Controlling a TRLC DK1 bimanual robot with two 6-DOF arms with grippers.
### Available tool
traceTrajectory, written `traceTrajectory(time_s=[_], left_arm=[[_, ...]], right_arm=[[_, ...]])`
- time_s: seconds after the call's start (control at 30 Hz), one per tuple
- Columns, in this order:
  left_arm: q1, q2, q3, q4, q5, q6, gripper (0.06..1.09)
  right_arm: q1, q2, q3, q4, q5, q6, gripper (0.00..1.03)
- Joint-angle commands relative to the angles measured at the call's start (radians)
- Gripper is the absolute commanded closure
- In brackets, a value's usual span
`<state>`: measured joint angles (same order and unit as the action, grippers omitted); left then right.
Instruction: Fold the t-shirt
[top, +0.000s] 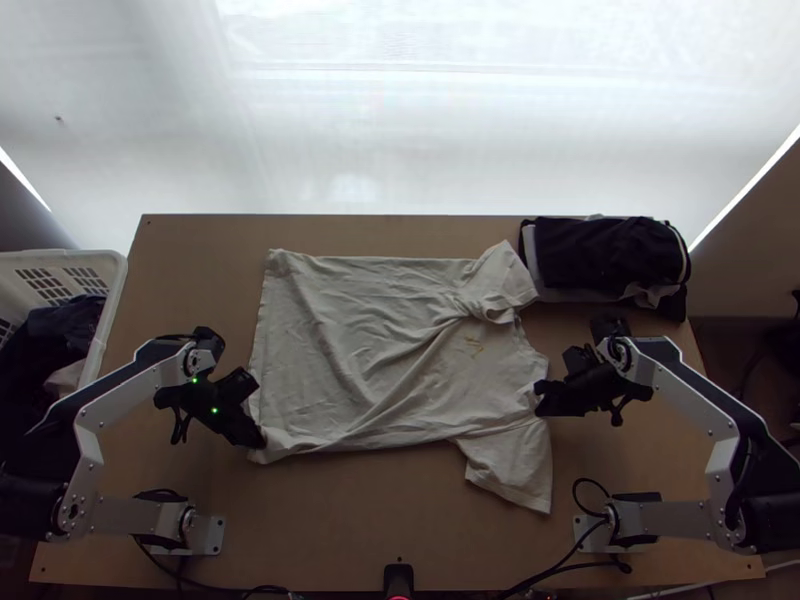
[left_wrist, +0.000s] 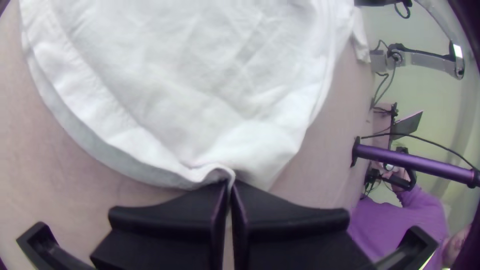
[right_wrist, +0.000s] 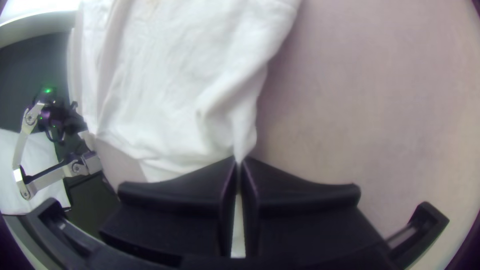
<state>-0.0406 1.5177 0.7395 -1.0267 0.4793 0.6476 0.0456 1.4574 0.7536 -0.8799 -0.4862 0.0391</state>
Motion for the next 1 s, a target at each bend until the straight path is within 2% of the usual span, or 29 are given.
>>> traceTrajectory(time_s=[0.0, 0.1, 0.17, 0.27, 0.33, 0.5, 0.67, 0.77, 0.97], left_arm=[[0.067, -0.148, 0.060, -0.067, 0.013, 0.047, 1.05], [0.110, -0.249, 0.110, -0.141, 0.055, 0.086, 1.05], [0.160, -0.286, 0.184, -0.227, 0.122, 0.121, 1.05], [0.281, -0.297, 0.325, -0.346, 0.252, 0.190, 1.05], [0.355, -0.277, 0.406, -0.375, 0.315, 0.192, 1.05], [0.467, -0.243, 0.610, -0.388, 0.456, 0.093, 1.05], [0.447, -0.329, 0.874, -0.386, 0.473, 0.003, 1.05], [0.395, -0.370, 1.028, -0.394, 0.495, -0.068, 1.05], [0.366, -0.418, 1.272, -0.553, 0.636, -0.072, 1.05]], right_arm=[[-0.006, -0.111, 0.004, -0.065, 0.000, -0.041, 1.00], [0.000, -0.252, 0.015, -0.114, 0.000, -0.090, 1.00], [0.002, -0.374, 0.075, -0.174, -0.009, -0.127, 1.00], [0.002, -0.519, 0.225, -0.182, -0.035, -0.123, 1.00], [-0.010, -0.551, 0.340, -0.180, -0.035, -0.114, 1.00], [-0.035, -0.548, 0.592, -0.093, -0.029, -0.016, 1.00], [-0.039, -0.532, 0.836, -0.031, 0.060, 0.015, 1.00], [-0.052, -0.536, 0.978, -0.025, 0.080, 0.030, 1.00], [-0.092, -0.577, 1.193, -0.031, 0.084, 0.056, 1.00]])
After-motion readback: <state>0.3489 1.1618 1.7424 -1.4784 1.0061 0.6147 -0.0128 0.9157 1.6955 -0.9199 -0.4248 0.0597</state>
